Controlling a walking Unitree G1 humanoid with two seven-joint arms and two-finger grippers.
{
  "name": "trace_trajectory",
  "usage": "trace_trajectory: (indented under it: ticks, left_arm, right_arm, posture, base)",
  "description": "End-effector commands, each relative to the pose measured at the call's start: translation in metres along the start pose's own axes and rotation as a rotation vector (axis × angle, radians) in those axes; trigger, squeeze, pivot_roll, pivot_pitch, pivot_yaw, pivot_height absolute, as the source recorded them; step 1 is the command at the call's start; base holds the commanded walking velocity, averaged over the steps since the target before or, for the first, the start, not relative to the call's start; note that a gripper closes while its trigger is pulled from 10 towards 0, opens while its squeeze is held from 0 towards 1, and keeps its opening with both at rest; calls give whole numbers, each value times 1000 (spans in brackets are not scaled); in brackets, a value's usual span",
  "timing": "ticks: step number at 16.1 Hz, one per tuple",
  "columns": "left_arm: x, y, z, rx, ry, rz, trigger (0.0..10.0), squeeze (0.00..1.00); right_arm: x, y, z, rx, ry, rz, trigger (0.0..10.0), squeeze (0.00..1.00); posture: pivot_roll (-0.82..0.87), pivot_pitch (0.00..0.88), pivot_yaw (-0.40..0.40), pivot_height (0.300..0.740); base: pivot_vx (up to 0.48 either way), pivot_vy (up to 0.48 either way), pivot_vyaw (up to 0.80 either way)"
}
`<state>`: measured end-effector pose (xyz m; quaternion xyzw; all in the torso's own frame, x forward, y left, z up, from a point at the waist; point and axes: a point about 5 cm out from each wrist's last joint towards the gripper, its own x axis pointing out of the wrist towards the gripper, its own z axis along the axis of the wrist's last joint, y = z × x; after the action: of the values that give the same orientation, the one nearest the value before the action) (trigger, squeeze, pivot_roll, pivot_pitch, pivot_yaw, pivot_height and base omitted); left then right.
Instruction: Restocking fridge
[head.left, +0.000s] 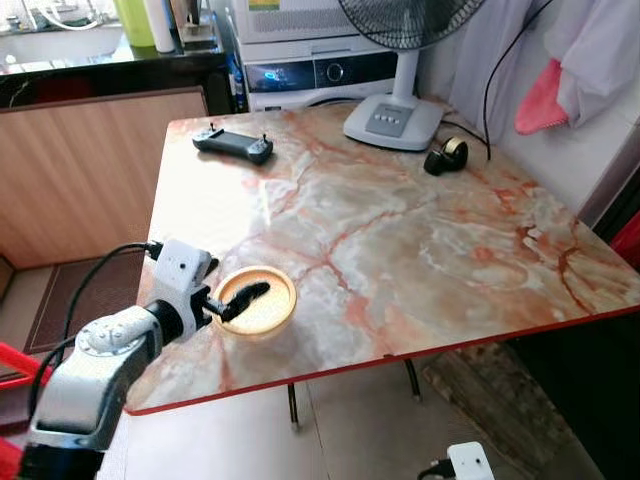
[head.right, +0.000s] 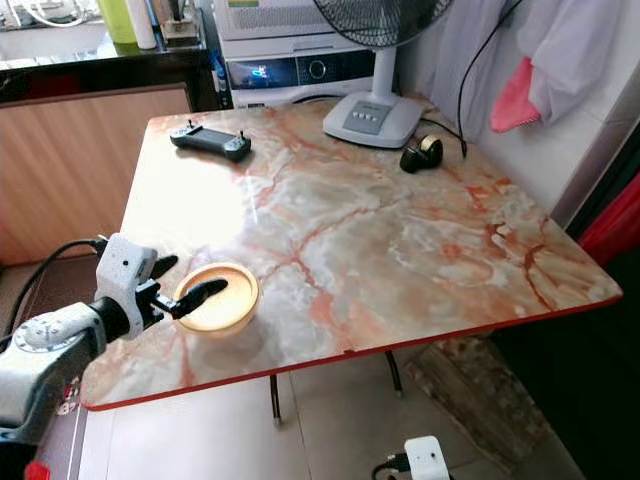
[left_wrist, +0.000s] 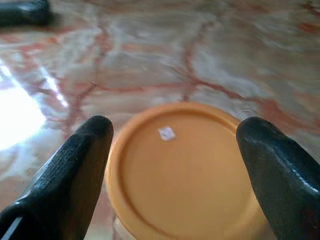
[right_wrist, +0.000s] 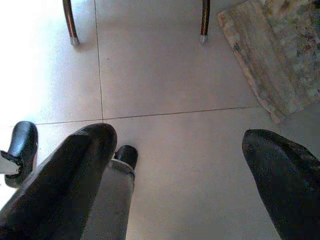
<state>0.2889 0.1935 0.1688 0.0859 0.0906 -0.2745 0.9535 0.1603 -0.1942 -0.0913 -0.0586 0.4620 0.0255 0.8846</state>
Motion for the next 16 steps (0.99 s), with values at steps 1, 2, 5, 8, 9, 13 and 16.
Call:
trace_trajectory:
  ticks: [1, 2, 5, 8, 9, 13, 16]
  left_arm:
    - [0, -4, 5, 24, 21, -78, 10000, 0]
    - [-4, -5, -2, 74, 86, -149, 10000, 0]
    - [-2, 0, 6, 75, 102, -187, 10000, 0]
    - [6, 17, 17, 75, 69, -138, 10000, 0]
    - [8, 22, 19, 65, 60, -122, 10000, 0]
    - [15, 36, 13, 34, 99, -129, 10000, 0]
    - [19, 40, 14, 73, 116, -227, 10000, 0]
  right_arm:
    - [-1, -1, -5, 7, 22, 1, 10000, 0]
    - [-1, -2, -5, 6, 23, 1, 10000, 0]
    - [-2, -5, -5, 9, 22, -4, 10000, 0]
    - [-1, -6, -3, 11, 17, -5, 10000, 0]
    - [-1, -5, -2, 11, 14, -3, 10000, 0]
    - [1, 1, 2, 8, 6, 4, 10000, 0]
    - [2, 6, 6, 5, 2, 8, 10000, 0]
  posture:
    - [124, 21, -18, 740]
    - [117, 23, -16, 740]
    - [121, 17, -19, 740]
    - [119, 10, -16, 740]
    - [117, 3, -14, 740]
    - [118, 0, -16, 740]
    - [124, 0, -18, 740]
  base:
    - [0, 0, 0]
    - [0, 0, 0]
    - [0, 0, 0]
    - [0, 0, 0]
    - [0, 0, 0]
    - [0, 0, 0]
    - [0, 0, 0]
